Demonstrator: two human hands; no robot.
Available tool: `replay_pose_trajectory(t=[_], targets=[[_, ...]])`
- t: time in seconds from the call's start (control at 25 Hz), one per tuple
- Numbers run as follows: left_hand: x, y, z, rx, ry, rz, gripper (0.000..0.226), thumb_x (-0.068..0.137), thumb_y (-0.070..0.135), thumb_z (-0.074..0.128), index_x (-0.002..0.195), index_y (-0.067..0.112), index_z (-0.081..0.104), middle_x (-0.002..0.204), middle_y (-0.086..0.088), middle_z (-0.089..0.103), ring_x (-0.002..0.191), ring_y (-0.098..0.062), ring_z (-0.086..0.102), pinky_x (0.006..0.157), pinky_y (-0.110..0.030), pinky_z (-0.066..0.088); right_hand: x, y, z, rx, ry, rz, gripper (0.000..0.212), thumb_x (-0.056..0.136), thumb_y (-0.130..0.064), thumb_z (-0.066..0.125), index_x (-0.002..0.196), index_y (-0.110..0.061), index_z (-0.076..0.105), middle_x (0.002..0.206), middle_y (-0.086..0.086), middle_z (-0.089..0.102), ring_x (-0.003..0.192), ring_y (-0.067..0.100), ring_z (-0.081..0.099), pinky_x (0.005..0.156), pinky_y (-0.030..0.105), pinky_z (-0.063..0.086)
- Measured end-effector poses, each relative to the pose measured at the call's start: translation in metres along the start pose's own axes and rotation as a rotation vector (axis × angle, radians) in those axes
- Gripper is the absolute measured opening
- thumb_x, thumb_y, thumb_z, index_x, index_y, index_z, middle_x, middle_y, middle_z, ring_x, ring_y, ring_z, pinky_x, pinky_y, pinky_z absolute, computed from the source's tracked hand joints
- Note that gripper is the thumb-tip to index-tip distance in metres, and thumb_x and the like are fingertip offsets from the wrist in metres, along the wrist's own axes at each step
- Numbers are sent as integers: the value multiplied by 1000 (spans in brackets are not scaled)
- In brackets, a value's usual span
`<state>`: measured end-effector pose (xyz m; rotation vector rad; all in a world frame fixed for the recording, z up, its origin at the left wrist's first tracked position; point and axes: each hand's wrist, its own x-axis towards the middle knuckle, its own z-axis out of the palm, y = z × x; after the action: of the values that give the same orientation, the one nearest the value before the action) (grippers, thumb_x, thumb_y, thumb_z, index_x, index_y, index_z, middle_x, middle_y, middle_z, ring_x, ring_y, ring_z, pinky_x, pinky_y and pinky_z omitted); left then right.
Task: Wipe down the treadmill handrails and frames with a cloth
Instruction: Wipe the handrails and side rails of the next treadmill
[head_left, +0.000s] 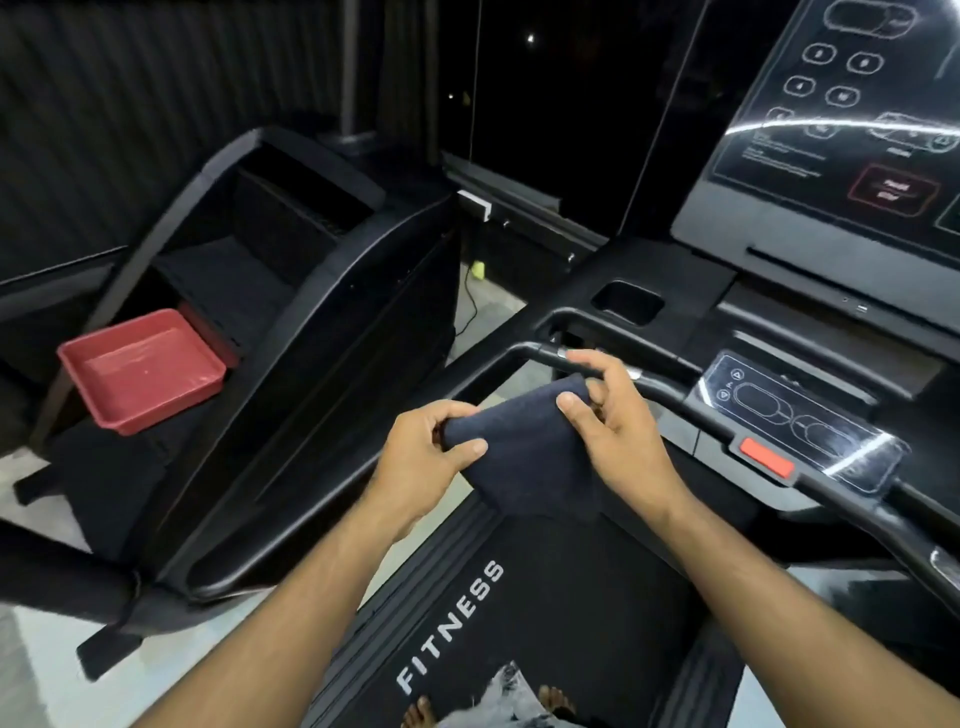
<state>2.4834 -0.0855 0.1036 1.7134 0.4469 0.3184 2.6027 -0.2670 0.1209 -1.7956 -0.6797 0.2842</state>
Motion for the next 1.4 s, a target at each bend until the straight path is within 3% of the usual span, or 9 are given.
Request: replay_pose_trajectory(t=[0.12,0.28,0.52,0.64,0.84,1.0,1.12,1.28,1.4], targets=[[5,4,0,127,170,63,19,81,8,76,84,24,65,100,13,56,88,1,59,72,-13,50,21,0,-6,67,-169,22,48,90,-24,63,130,-49,52,133,-9,59,128,15,55,108,49,45],[7,18,0,193,143,56,18,89,12,67,87,24,55,84,11,59,74,-1,56,63,-15,48,38,6,-14,-34,-221,-23,62,90,-8,66,136,-46,48,143,-15,50,138,4,41,116,37,36],[9,47,19,46,208,79,16,96,12,57,96,27,50,80,13,59,72,0,57,61,-21,48,63,12,2,245,-123,-45,29,92,-6,66,112,-23,54,129,1,48,106,-4,54,87,20,46],[5,55,26,-61,205,41,14,97,13,56,98,27,52,87,7,61,81,-6,58,70,-26,50,64,26,9,531,-430,223,55,87,-31,69,136,-31,43,136,-8,57,121,0,54,93,22,41],[-8,64,32,-209,335,15,9,99,17,54,108,19,55,100,-1,62,92,-11,60,86,-31,53,38,34,18,626,-830,394,30,100,-28,54,128,-18,58,116,-6,72,107,8,66,90,24,48],[-29,54,23,-139,568,-279,23,101,41,45,120,28,40,117,0,59,103,-16,63,80,-36,57,32,29,25,555,-630,390,43,99,-34,60,138,-20,48,111,-2,75,106,16,71,91,38,56],[-50,40,22,-198,743,-464,37,97,46,52,121,23,35,110,3,59,94,-12,61,72,-35,53,30,18,28,584,-687,319,47,98,-22,64,137,-36,42,110,5,75,105,20,71,90,38,57],[-90,17,13,-751,595,-385,108,70,7,82,150,38,15,127,-7,63,107,-24,68,75,-39,58,29,4,41,549,-842,191,58,90,-1,69,136,-32,50,119,9,68,115,24,67,97,44,55],[-107,12,9,-689,463,-279,102,70,-9,74,145,38,24,122,-18,66,111,-31,66,80,-42,57,38,-6,52,530,-875,159,65,90,6,66,140,-33,48,125,4,68,117,18,66,96,40,55]])
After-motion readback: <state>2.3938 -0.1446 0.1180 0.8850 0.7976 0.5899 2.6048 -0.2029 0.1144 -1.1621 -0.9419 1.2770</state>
